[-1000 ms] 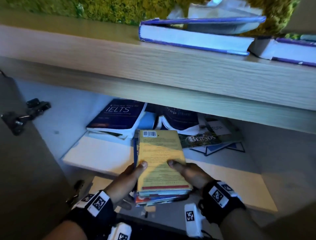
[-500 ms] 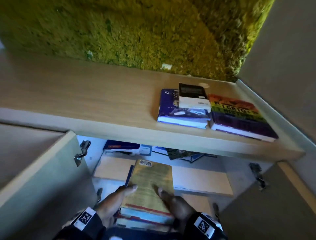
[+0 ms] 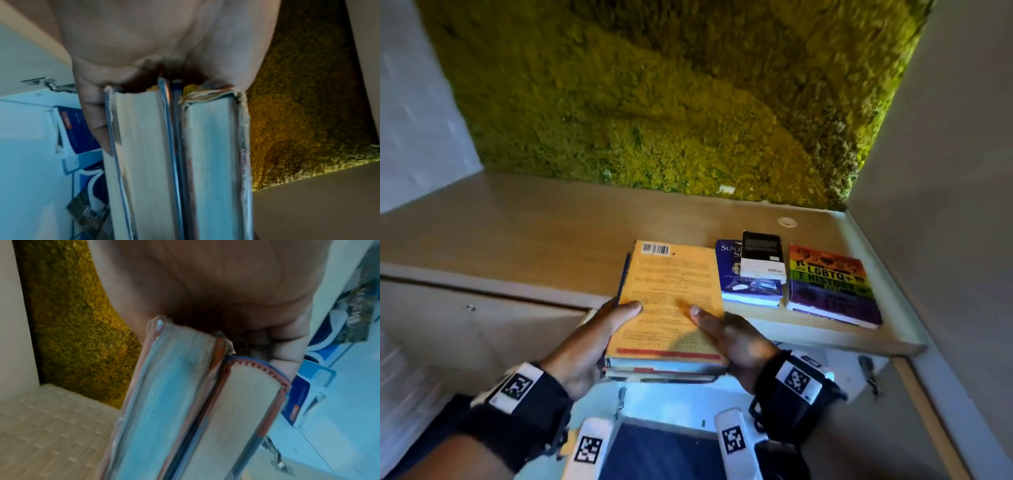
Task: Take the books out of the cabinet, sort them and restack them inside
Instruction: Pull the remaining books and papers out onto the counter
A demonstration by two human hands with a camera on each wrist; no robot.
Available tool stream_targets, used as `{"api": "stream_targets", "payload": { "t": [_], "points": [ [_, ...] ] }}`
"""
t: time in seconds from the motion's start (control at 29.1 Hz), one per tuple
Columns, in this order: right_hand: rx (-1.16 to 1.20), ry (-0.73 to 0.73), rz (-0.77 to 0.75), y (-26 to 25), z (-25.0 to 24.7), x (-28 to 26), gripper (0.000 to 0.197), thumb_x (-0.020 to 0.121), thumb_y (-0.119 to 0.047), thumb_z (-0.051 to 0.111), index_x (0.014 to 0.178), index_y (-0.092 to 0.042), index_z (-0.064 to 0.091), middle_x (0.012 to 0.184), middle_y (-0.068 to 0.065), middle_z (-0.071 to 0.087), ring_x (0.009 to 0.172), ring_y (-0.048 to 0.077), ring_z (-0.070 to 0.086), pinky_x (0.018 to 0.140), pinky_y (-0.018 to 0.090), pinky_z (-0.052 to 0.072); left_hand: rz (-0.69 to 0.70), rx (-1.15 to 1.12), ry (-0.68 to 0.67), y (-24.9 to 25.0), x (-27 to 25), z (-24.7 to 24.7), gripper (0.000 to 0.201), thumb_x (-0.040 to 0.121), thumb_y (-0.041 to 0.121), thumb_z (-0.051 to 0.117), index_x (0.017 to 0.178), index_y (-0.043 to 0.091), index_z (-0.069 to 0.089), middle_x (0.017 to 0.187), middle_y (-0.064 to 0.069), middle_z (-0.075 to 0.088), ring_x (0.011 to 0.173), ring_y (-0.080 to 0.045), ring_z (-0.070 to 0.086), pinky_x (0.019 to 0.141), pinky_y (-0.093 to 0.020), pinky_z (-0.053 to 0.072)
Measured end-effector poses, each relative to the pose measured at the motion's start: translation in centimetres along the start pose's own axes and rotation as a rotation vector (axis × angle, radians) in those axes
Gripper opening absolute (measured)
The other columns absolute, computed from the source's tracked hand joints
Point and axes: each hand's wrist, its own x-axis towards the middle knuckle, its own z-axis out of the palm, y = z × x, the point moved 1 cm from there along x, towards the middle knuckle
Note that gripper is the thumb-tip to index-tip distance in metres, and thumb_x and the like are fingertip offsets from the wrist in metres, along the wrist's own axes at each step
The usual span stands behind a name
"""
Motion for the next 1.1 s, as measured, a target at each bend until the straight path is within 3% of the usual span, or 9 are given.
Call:
{"api": "stream_targets", "payload": {
  "t": [0.17, 0.31, 0.45, 0.58, 0.65, 0.76, 0.86, 0.96, 1.1],
  "points": [
    [-0.129, 0.225, -0.119, -3.6, -0.8, 13.2, 0.065, 0.070, -0.069, 0.070, 0.120, -0.027, 0.071, 0.109, -0.004, 0.078, 0.103, 0.021, 0.074, 0.100, 0.048, 0.055, 0.073, 0.058, 0.092, 5.7, 13.2, -3.9, 0.035, 0.092, 0.048, 0.062, 0.120, 0.029, 0.070, 0.114, -0.001, 0.076, 0.110, -0.030, 0.070, 0.108, -0.056, 0.044],
    [-0.133, 0.338, -0.100, -3.4, -2.5, 22.2, 0.047, 0.070, -0.063, 0.075, 0.102, -0.029, 0.073, 0.106, -0.002, 0.078, 0.099, 0.020, 0.074, 0.093, 0.044, 0.059, 0.068, 0.090, 0.093, 5.3, 24.3, -6.6, 0.030, 0.097, 0.039, 0.057, 0.121, 0.023, 0.068, 0.118, 0.005, 0.073, 0.120, -0.023, 0.065, 0.101, -0.039, 0.044],
    [-0.209, 0.368, -0.042, -1.6, -3.1, 26.1, 0.075, 0.057, -0.067, 0.066, 0.112, -0.016, 0.069, 0.106, 0.003, 0.076, 0.097, 0.023, 0.073, 0.093, 0.045, 0.059, 0.058, 0.185, 0.134, 3.4, 29.3, -8.0, 0.046, 0.097, 0.044, 0.057, 0.136, 0.021, 0.057, 0.131, 0.013, 0.054, 0.132, -0.014, 0.045, 0.104, -0.036, 0.030],
    [-0.113, 0.314, -0.065, -1.0, -3.7, 24.5, 0.031, 0.076, -0.037, 0.076, 0.098, -0.017, 0.069, 0.092, -0.003, 0.074, 0.084, 0.015, 0.069, 0.079, 0.032, 0.057, 0.151, 0.147, 0.120, 1.8, 29.2, -9.6, 0.053, 0.085, 0.055, 0.068, 0.129, 0.027, 0.062, 0.127, 0.008, 0.068, 0.122, -0.017, 0.058, 0.108, -0.040, 0.038],
    [-0.083, 0.298, -0.098, -1.1, -3.6, 22.0, 0.009, 0.087, -0.022, 0.072, 0.092, -0.021, 0.065, 0.076, -0.006, 0.066, 0.068, 0.011, 0.060, 0.061, 0.025, 0.047, 0.239, 0.048, 0.256, 0.5, 27.6, -9.4, 0.039, 0.088, 0.042, 0.070, 0.120, 0.020, 0.064, 0.109, 0.007, 0.070, 0.106, -0.015, 0.062, 0.090, -0.030, 0.044],
    [-0.077, 0.236, -0.138, 0.6, -3.1, 17.6, 0.017, 0.080, -0.030, 0.066, 0.094, -0.021, 0.062, 0.077, 0.003, 0.059, 0.072, 0.018, 0.056, 0.061, 0.026, 0.045, 0.359, 0.085, 0.369, -1.8, 24.3, -8.1, 0.037, 0.079, 0.047, 0.066, 0.110, 0.026, 0.061, 0.095, 0.007, 0.063, 0.092, -0.014, 0.058, 0.085, -0.031, 0.043],
    [-0.214, 0.231, -0.185, 4.8, -3.0, 14.0, 0.014, 0.093, -0.026, 0.063, 0.096, -0.013, 0.066, 0.085, 0.004, 0.065, 0.080, 0.017, 0.064, 0.069, 0.033, 0.049, 0.464, 0.000, 0.430, -4.9, 20.8, -6.9, 0.039, 0.077, 0.032, 0.066, 0.115, 0.025, 0.060, 0.112, -0.002, 0.062, 0.103, -0.014, 0.058, 0.092, -0.034, 0.044],
    [-0.252, 0.208, -0.172, 10.0, -3.0, 12.2, 0.013, 0.098, -0.017, 0.061, 0.100, -0.006, 0.067, 0.088, 0.008, 0.069, 0.077, 0.014, 0.066, 0.066, 0.028, 0.047, 0.554, -0.013, 0.447, -10.1, 18.0, -5.4, 0.026, 0.075, 0.035, 0.064, 0.100, 0.031, 0.071, 0.098, 0.004, 0.071, 0.088, -0.009, 0.063, 0.076, -0.022, 0.047],
    [-0.276, 0.077, 0.005, 19.5, -3.7, 15.3, 0.014, 0.097, -0.017, 0.061, 0.107, -0.008, 0.065, 0.089, 0.004, 0.069, 0.075, 0.016, 0.064, 0.065, 0.028, 0.042, 0.249, 0.103, 0.178, -19.8, 20.4, -3.8, 0.029, 0.072, 0.037, 0.066, 0.096, 0.022, 0.071, 0.087, 0.003, 0.070, 0.085, -0.015, 0.063, 0.072, -0.026, 0.045]
  ]
}}
